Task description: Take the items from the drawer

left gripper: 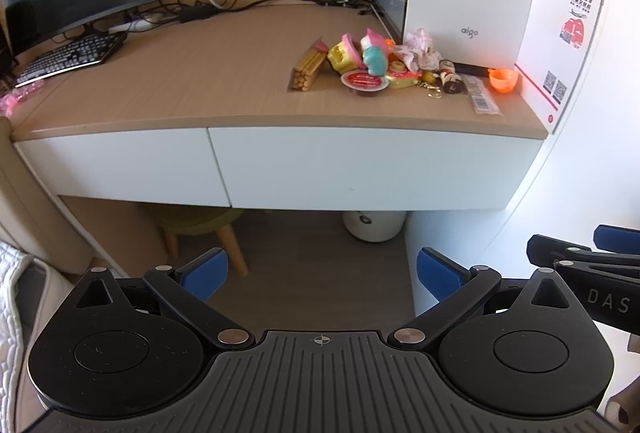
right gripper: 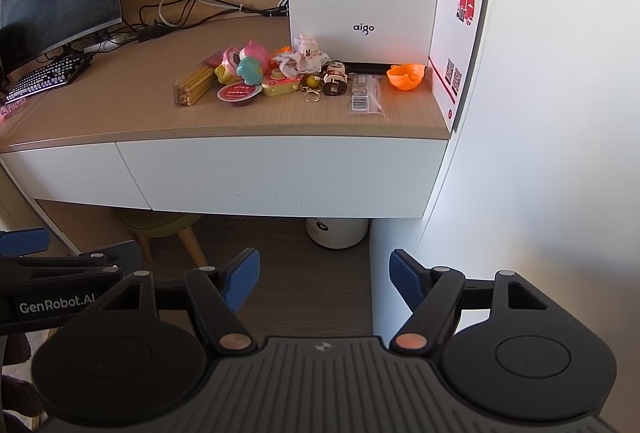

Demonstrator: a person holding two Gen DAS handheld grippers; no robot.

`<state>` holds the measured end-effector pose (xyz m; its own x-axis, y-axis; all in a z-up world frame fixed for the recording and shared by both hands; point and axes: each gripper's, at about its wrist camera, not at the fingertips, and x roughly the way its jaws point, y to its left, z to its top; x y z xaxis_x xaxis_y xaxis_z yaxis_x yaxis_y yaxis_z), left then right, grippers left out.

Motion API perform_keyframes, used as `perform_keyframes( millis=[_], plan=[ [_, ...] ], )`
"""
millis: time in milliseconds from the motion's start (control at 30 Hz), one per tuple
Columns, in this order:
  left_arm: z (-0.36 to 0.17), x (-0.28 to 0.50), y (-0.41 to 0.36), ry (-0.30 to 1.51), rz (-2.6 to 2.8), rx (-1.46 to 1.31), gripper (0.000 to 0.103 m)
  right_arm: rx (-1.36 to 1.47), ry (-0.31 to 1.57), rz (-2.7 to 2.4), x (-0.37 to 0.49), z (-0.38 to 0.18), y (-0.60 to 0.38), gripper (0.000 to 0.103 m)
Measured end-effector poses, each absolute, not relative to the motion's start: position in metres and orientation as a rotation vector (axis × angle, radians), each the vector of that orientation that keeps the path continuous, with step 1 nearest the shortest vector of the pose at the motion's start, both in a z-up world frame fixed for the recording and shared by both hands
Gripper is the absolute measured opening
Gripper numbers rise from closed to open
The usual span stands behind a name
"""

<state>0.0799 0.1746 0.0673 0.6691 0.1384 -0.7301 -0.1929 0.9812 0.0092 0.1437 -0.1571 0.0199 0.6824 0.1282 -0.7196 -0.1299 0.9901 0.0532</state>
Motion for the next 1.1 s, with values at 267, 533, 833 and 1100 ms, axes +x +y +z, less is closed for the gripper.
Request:
perform_keyframes(
  millis=[267, 533, 833, 1100],
  plan=[
    [0.0670, 0.0795, 0.1762, 0.819, 0.190, -0.076, 0.103, -0.002, 0.807, 0.145, 0.1440, 0.0194, -0.1570, 0.072],
    [0.0653, 0.0809, 0.1746, 0.826, 0.183, -0.076, 0.103, -0.002, 0.810, 0.147, 0.1433, 0.0179, -0.1555, 0.072],
    [0.0651, 0.0812, 0.1729, 0.826, 0.182, -0.078, 0.103, -0.002, 0.812, 0.147, 0.1439, 0.0174, -0.1565, 0.072],
    [0.0653, 0.0811, 0.1737, 0.825, 0.181, -0.079, 0.103, -0.002, 0.813, 0.148, 0.1442, 0.0173, -0.1570, 0.072]
  ],
)
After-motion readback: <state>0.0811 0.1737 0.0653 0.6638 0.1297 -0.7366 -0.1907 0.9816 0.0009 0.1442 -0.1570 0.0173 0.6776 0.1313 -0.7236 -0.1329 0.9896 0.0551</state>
